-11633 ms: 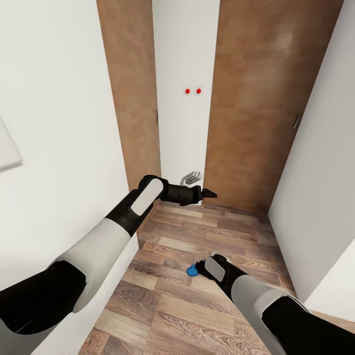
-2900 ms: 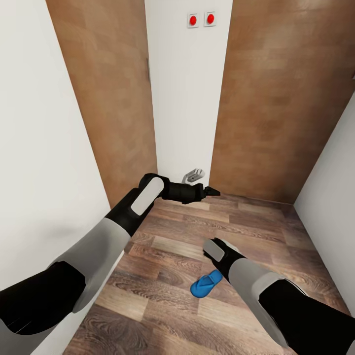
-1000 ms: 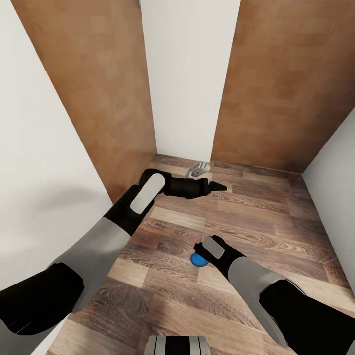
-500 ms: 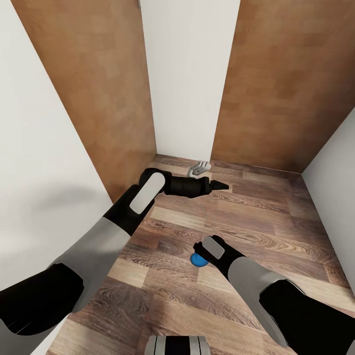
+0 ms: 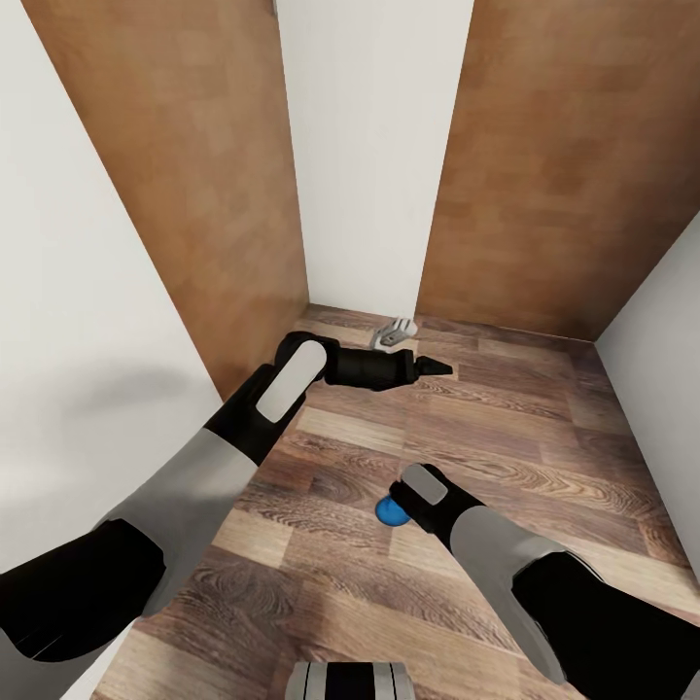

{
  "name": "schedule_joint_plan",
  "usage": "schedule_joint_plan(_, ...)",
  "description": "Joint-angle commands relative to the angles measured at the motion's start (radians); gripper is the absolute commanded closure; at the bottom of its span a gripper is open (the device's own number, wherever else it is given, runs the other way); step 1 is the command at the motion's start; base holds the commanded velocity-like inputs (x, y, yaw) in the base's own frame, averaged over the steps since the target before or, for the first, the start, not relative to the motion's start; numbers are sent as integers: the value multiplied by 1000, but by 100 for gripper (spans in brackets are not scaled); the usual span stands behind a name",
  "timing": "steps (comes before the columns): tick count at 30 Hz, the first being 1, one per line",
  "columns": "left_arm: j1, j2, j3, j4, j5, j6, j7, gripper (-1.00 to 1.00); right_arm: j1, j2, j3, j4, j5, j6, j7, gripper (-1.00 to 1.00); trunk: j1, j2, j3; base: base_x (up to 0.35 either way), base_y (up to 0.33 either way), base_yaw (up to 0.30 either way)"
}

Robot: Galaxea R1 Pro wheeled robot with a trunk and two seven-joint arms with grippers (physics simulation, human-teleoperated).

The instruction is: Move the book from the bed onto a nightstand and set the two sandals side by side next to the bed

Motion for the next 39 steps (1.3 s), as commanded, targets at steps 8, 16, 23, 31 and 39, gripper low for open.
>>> schedule_joint_plan(8,-1,0,0,0,-10,2,-10,-100,-1,0,-10,-1,-37,-19,-14,-100,0,0,-1,1,0,0)
schedule_joint_plan(16,-1,0,0,0,-10,2,-11,-100,-1,0,-10,-1,-38,-19,-12,-100,0,0,-1,144,57,0)
schedule_joint_plan(23,-1,0,0,0,-9,2,-11,-100,-1,0,-10,-1,-38,-19,-11,-100,0,0,-1,77,32,0)
schedule_joint_plan(31,-1,0,-1,0,-9,1,-10,-100,-1,0,-10,-1,-38,-19,-10,-100,0,0,-1,44,2,0)
schedule_joint_plan(39,-1,0,-2,0,-9,1,-34,-100,-1,0,-9,-1,-37,-19,-8,-100,0,0,-1,180,0,0)
